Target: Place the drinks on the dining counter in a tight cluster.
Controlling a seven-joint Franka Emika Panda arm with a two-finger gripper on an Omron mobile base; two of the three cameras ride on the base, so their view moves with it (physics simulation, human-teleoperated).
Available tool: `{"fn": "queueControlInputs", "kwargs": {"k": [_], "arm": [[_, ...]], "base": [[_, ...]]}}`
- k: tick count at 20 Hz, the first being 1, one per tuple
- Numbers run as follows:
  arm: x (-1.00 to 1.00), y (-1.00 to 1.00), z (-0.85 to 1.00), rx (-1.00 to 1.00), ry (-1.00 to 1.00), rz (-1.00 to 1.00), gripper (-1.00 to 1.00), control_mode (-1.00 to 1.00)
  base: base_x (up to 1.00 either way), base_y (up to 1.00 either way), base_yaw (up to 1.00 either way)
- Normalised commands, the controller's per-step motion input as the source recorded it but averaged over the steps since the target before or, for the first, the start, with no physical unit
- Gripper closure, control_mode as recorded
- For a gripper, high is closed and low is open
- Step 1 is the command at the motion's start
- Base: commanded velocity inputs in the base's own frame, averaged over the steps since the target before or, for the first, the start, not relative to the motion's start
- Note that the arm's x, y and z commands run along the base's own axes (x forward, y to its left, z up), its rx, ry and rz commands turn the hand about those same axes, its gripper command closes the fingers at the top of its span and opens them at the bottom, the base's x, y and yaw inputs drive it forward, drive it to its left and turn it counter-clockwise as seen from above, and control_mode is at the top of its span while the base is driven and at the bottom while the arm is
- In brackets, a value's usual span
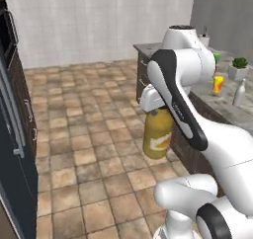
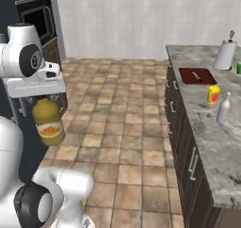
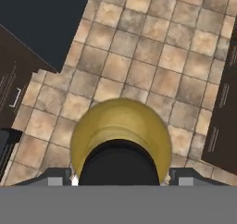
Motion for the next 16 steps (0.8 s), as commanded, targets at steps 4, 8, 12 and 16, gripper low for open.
{"fn": "queueControlInputs", "kwargs": {"k": [4,8,12,16], "arm": [[0.00,0.00,0.00,0.00,0.00,0.00,1.00,1.00],[0.00,0.00,0.00,0.00,0.00,0.00,1.00,1.00],[0.00,0.00,0.00,0.00,0.00,0.00,1.00,1.00],[0.00,0.00,0.00,0.00,0.00,0.00,1.00,1.00]], "base": [[-0.02,0.31,-0.84],[0.00,0.31,-0.84],[0.56,0.57,-0.71],[0.85,0.47,-0.56]]}}
